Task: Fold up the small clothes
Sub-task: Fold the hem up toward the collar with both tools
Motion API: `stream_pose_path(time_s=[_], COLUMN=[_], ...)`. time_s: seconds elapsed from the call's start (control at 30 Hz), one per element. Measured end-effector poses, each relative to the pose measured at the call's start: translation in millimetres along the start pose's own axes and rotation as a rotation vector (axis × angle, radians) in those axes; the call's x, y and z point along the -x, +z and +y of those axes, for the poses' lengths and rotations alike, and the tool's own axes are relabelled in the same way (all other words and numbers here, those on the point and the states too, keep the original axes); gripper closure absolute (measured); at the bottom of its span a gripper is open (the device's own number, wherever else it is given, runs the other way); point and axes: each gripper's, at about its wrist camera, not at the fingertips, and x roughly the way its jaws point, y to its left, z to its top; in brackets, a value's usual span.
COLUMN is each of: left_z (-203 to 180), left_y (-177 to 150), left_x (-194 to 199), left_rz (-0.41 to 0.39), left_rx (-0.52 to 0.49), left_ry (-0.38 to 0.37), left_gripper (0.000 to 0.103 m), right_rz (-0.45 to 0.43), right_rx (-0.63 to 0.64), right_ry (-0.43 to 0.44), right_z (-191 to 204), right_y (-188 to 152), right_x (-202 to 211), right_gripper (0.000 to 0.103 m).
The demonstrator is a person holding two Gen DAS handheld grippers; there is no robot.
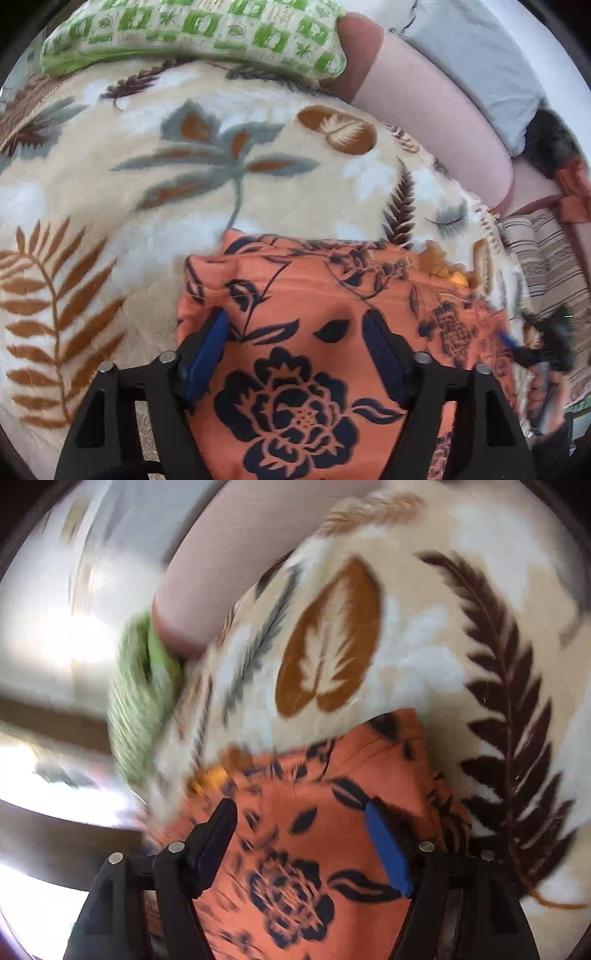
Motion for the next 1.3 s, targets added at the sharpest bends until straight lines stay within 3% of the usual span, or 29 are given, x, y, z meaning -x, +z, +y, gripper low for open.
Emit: stream_pose_path(time_s=[0.07, 0.17, 0.33, 0.43, 0.47, 0.5, 0.53, 0.57, 0.63, 0.73, 0.8, 0.83, 0.87, 1.07, 1.17, 1.23, 1.3], left_z=[-7.6, -11.4, -13.8, -13.6, -13.7, -14.2, -16.9, -19.5, -25.5, -28.6, -22.2, -20.6, -23.8, -35.0, -25.5, -32.0, -36.4], left_y=[-3.9, -18.1, -75.2, -111.7, -119.9, -129.0, -134.1, -136.9, -139.5, -143.2, -148.4, -151.6, -153.6, -152.9, -155.1, -157.5, -157.0], left_x=[23.2, 53.0, 91.8, 91.1, 86.3, 79.7, 82.6, 88.1, 102.3, 104.9, 86.7, 81.2, 85.0, 102.4, 75.8, 83.2, 95.1], left_rz=[-0.06, -0.1, -0.112, -0.073, -0.048, -0.008, -0.017, -0.036, -0.073, -0.082, -0.021, 0.012, -0.004, -0.071, 0.03, 0.005, -0.027], left_rx=[-0.013, -0.003, 0.012, 0.003, -0.001, -0.012, -0.035, -0.048, -0.051, -0.065, -0.071, -0.083, -0.105, -0.107, -0.105, -0.147, -0.136], left_ry=[-0.005, -0.036, -0.042, 0.008, 0.026, 0.072, 0.085, 0.091, 0.08, 0.094, 0.132, 0.154, 0.159, 0.122, 0.169, 0.189, 0.163], left_gripper=[0.031, 0.028, 0.025, 0.025, 0.025, 0.025, 0.025, 0.025, 0.025, 0.024, 0.023, 0.024, 0.024, 0.022, 0.022, 0.022, 0.022], right_rz=[-0.037, -0.023, 0.057, 0.085, 0.083, 0.037, 0.014, -0.002, -0.02, 0.016, 0.045, 0.04, 0.006, -0.03, 0.04, -0.008, -0.059], right_rx=[0.112, 0.209, 0.21, 0.186, 0.148, 0.107, 0.089, 0.103, 0.17, 0.211, 0.108, 0.034, -0.014, 0.11, -0.05, -0.091, -0.033], right_ry=[-0.052, -0.029, 0.042, -0.109, -0.123, -0.081, -0.081, -0.101, -0.057, -0.055, -0.129, -0.095, -0.049, -0.015, -0.131, -0.057, -0.02], right_z=[22.1, 38.7, 32.3, 3.9, -6.3, -12.2, -11.0, -2.2, 14.0, 15.3, -16.1, -29.5, -34.5, -10.8, -52.1, -50.1, -37.7], right_y=[-9.5, -34.2, -97.5, -130.8, -135.7, -139.9, -142.7, -146.6, -158.2, -169.7, -172.2, -172.9, -175.3, -182.7, -179.5, -178.4, -179.7], right_x=[16.5, 45.5, 78.2, 68.4, 66.3, 75.3, 83.7, 92.5, 102.8, 96.1, 83.1, 83.3, 92.5, 118.1, 96.4, 106.4, 126.2], right_gripper=[0.028, 0.027, 0.023, 0.022, 0.023, 0.024, 0.023, 0.023, 0.022, 0.021, 0.021, 0.021, 0.021, 0.019, 0.019, 0.019, 0.019])
